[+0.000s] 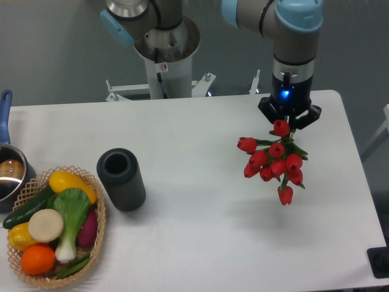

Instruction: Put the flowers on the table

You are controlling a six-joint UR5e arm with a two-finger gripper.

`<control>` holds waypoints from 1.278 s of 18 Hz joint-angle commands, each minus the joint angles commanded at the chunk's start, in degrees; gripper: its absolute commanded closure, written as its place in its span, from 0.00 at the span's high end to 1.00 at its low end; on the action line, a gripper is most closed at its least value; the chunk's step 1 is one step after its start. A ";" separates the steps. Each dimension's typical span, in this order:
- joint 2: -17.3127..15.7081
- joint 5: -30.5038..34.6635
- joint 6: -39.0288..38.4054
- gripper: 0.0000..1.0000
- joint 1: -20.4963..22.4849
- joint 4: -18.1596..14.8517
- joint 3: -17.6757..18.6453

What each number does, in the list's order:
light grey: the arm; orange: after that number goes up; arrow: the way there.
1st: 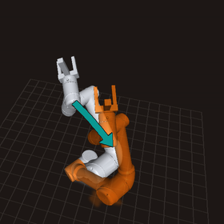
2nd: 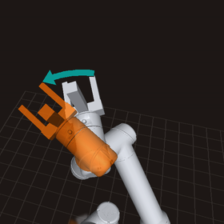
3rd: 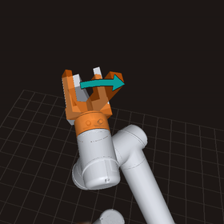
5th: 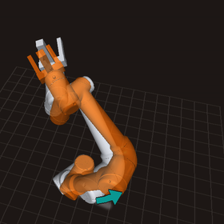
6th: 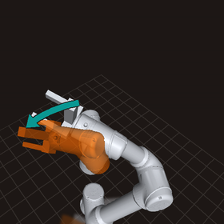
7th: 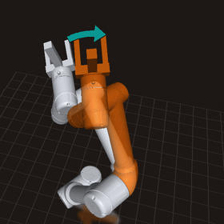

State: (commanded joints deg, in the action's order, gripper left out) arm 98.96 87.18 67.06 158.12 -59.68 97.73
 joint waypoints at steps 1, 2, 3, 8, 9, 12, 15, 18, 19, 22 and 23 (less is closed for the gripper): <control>0.09 0.61 0.09 0.00 -0.09 0.00 0.09; 0.52 1.14 0.00 0.00 -0.26 0.09 0.35; 0.88 1.23 -0.09 0.00 -0.35 0.18 0.61; 3.95 1.06 -0.97 0.07 -1.75 1.84 2.81; 4.65 1.15 -1.05 0.16 -2.11 2.89 3.16; 5.01 0.53 -2.45 0.57 -2.20 5.88 3.69; 5.10 0.62 -3.60 1.00 -2.29 8.70 5.10; 5.01 1.41 -4.48 1.00 -2.29 10.10 4.93; 5.01 1.32 -4.05 1.00 -1.94 10.54 5.18; 5.10 1.50 0.24 1.00 -1.50 11.07 5.10; 5.10 1.67 1.92 1.00 -1.23 10.90 4.75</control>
State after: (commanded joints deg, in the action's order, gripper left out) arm 104.06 88.86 68.98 156.88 -48.78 102.48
